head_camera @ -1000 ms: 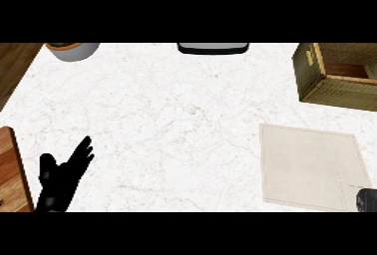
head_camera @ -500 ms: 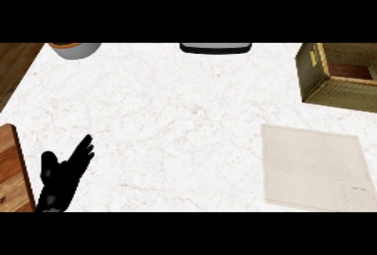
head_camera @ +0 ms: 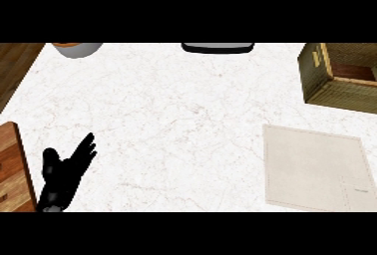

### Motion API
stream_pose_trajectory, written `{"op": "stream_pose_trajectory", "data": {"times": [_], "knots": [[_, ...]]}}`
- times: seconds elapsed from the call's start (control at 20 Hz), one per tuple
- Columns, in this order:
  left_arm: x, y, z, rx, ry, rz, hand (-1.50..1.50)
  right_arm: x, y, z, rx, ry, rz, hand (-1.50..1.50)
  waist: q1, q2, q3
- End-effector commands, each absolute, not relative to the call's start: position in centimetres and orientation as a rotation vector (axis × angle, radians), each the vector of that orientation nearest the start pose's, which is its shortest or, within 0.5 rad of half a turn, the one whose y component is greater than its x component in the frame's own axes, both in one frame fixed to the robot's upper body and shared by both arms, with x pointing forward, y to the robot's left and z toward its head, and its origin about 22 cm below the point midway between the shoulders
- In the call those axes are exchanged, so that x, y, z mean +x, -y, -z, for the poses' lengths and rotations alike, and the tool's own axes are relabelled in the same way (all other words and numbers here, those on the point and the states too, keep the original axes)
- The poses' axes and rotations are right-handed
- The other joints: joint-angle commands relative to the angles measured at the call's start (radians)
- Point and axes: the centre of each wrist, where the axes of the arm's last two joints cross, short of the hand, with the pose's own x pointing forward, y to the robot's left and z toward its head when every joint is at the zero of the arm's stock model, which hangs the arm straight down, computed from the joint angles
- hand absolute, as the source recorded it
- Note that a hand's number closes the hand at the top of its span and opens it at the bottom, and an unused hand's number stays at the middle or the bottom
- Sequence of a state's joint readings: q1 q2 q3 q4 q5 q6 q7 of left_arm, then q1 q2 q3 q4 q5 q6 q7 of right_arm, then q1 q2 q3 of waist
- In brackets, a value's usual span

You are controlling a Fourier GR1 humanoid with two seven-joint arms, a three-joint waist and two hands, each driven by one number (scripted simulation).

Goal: Pick the can from the placemat and place it in the basket

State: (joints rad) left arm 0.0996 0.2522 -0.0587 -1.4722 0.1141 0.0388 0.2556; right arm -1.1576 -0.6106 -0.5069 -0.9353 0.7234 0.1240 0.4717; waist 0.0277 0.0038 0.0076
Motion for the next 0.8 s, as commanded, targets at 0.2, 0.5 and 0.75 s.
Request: {"op": "stream_pose_trajectory", "data": {"times": [0.2,0.5,0.75], "knots": [[19.2,-29.0,4.6,0.145,1.045,0.047,0.00,41.0,40.6,-29.0,-0.869,1.479,0.071,1.50,0.001,0.005,-0.006],[20.2,-28.3,5.9,0.145,1.027,0.065,0.00,41.5,42.0,-26.4,-0.849,1.460,0.072,1.50,0.000,0.009,-0.007],[20.4,-29.5,4.2,0.164,1.038,0.060,0.00,40.2,44.6,-24.9,-1.128,1.317,0.101,1.50,0.002,0.011,-0.007]]}}
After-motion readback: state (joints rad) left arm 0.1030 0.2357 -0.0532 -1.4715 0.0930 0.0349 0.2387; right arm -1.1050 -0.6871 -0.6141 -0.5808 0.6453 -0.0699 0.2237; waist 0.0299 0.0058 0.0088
